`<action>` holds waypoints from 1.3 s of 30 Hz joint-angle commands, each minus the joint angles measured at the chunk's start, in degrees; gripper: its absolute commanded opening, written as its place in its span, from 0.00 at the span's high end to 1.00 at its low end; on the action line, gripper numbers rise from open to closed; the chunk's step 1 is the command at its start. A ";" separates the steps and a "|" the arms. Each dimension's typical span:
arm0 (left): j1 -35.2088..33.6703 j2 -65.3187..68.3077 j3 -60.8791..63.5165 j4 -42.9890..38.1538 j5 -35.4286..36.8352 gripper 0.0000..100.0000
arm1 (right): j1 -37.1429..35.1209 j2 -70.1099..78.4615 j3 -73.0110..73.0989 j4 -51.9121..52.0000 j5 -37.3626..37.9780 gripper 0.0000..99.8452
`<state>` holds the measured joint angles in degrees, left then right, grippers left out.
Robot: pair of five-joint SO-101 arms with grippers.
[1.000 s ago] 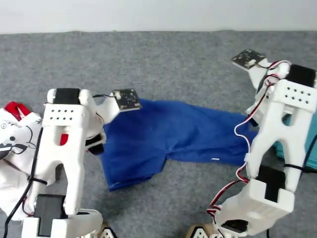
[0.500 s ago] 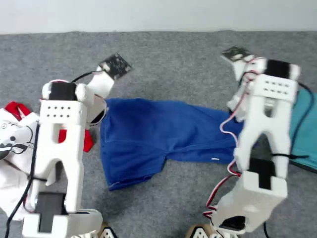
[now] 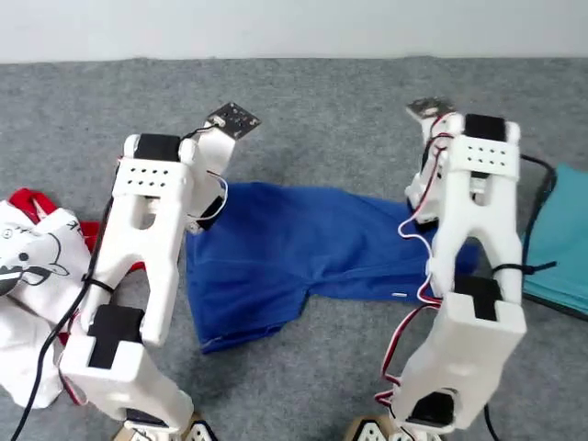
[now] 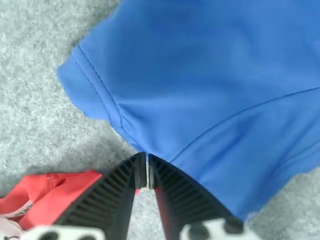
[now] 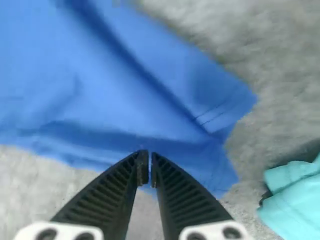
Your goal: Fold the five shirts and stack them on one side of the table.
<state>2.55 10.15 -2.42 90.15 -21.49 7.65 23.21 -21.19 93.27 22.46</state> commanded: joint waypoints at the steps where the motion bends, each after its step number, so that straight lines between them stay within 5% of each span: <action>1: 0.35 -0.26 -2.15 0.88 0.35 0.99 | 2.15 0.31 -2.29 -2.33 -3.08 0.93; 5: 0.26 -0.26 -2.15 0.97 0.35 0.99 | 2.51 2.59 -2.37 -2.59 -8.79 0.78; 21: 0.00 -0.18 -1.89 2.99 0.35 0.99 | 2.33 9.71 -2.81 -9.80 -13.89 0.78; 27: 0.35 -0.18 -1.89 4.40 0.35 0.99 | 2.15 14.90 -7.38 -10.15 -13.63 0.90; 39: 0.35 -0.26 -1.98 5.36 0.35 0.99 | 3.47 20.44 -24.53 -2.95 -12.48 0.97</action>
<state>2.55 10.15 -2.59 94.90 -21.32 9.76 44.57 -39.03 88.70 9.01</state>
